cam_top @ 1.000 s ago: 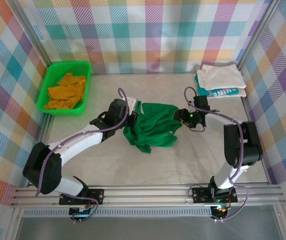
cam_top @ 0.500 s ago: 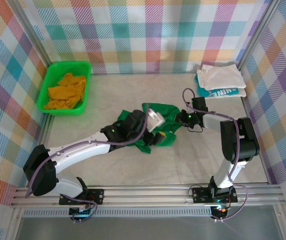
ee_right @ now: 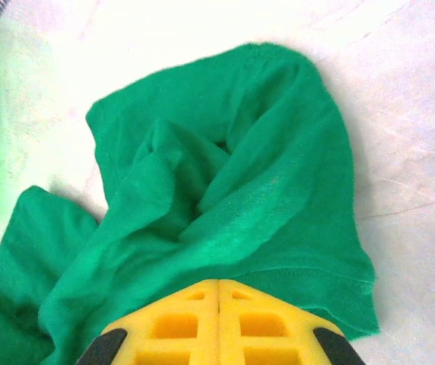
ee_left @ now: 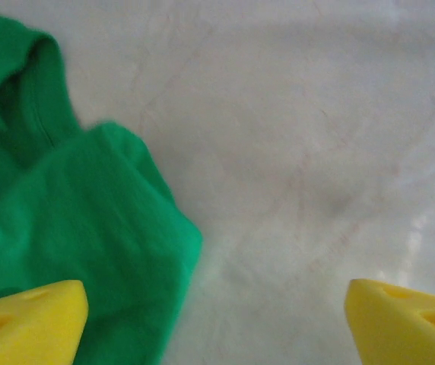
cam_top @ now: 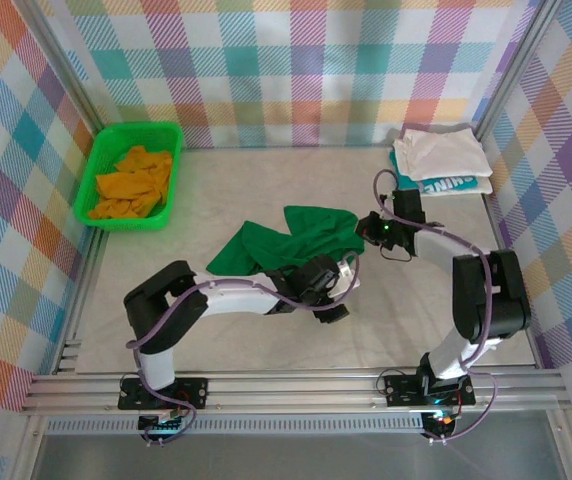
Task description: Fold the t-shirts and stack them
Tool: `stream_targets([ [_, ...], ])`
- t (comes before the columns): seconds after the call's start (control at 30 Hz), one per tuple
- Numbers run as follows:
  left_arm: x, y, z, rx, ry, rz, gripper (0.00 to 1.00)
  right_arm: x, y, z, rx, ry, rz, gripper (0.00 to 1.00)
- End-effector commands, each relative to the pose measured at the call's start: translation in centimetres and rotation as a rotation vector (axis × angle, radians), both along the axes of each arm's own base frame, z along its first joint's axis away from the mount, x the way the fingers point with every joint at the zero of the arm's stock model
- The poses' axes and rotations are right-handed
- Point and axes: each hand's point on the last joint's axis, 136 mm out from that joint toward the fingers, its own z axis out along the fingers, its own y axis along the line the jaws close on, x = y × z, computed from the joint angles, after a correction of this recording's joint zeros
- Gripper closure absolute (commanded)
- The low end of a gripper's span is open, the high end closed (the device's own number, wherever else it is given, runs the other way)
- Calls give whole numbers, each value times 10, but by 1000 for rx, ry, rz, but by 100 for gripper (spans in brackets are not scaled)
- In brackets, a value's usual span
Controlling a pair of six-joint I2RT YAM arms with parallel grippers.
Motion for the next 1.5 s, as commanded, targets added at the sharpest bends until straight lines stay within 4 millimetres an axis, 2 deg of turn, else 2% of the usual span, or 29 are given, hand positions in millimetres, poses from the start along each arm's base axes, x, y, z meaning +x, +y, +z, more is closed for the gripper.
stream_targets([
  [0.0, 32, -21, 27, -101, -125, 74, 34, -5, -10, 3, -21, -31, -20, 100],
  [0.03, 36, -21, 24, -104, -133, 88, 42, -6, -12, 3, -21, -33, -23, 100],
  [0.07, 41, -19, 22, -100, -136, 108, 57, -7, -14, 3, -20, -31, -29, 100],
  [0.1, 46, -15, 23, -99, -150, 140, 76, -9, -17, 3, -18, -27, -36, 100],
  [0.13, 49, -11, 29, -114, -169, 163, 89, -9, -19, 2, -18, -27, -41, 100],
  [0.27, 55, 7, 55, -171, -214, 229, 100, -10, -23, -1, -31, -15, -41, 85],
  [0.37, 58, 22, 76, -196, -242, 264, 100, -9, -21, -5, -21, 2, -33, 76],
  [0.43, 56, 25, 79, -209, -213, 236, 100, -6, -18, -7, -8, 17, -29, 73],
  [0.47, 51, 22, 74, -182, -190, 194, 91, -6, -18, -9, -4, 33, -29, 71],
  [0.53, 45, 12, 65, -139, -152, 139, 48, -4, -16, -10, 5, 35, -26, 71],
  [0.57, 41, 4, 59, -134, -131, 111, 36, -4, -17, -9, 4, 30, -34, 71],
  [0.63, 41, -7, 45, -126, -112, 94, 20, -4, -21, -7, -6, 15, -59, 70],
  [0.67, 42, -14, 37, -117, -104, 92, 16, -4, -24, -4, -14, 5, -77, 68],
  [0.83, 51, -43, 15, -83, -110, 104, 21, -12, -48, 9, -59, -58, -178, 57],
  [0.87, 55, -44, 10, -77, -113, 126, 27, -14, -53, 11, -69, -68, -190, 55],
  [0.9, 58, -44, 6, -67, -117, 140, 42, -16, -57, 12, -79, -73, -195, 55],
  [0.97, 65, -39, 5, -48, -145, 175, 78, -18, -61, 13, -84, -71, -199, 55],
  [1.03, 68, -29, 17, -54, -185, 212, 97, -18, -59, 12, -79, -67, -182, 51],
  [1.07, 68, -23, 27, -70, -206, 228, 100, -18, -56, 11, -70, -55, -162, 50],
  [1.23, 59, 15, 95, -185, -294, 283, 100, -10, -27, -10, 35, 53, -46, 50],
  [1.3, 57, 32, 116, -215, -318, 308, 100, -7, -16, -17, 53, 77, -17, 50],
  [1.37, 55, 50, 133, -247, -341, 335, 100, -3, 0, -21, 70, 94, 32, 49],
  [1.47, 58, 73, 146, -263, -355, 377, 100, 1, 19, -29, 111, 131, 79, 48],
])
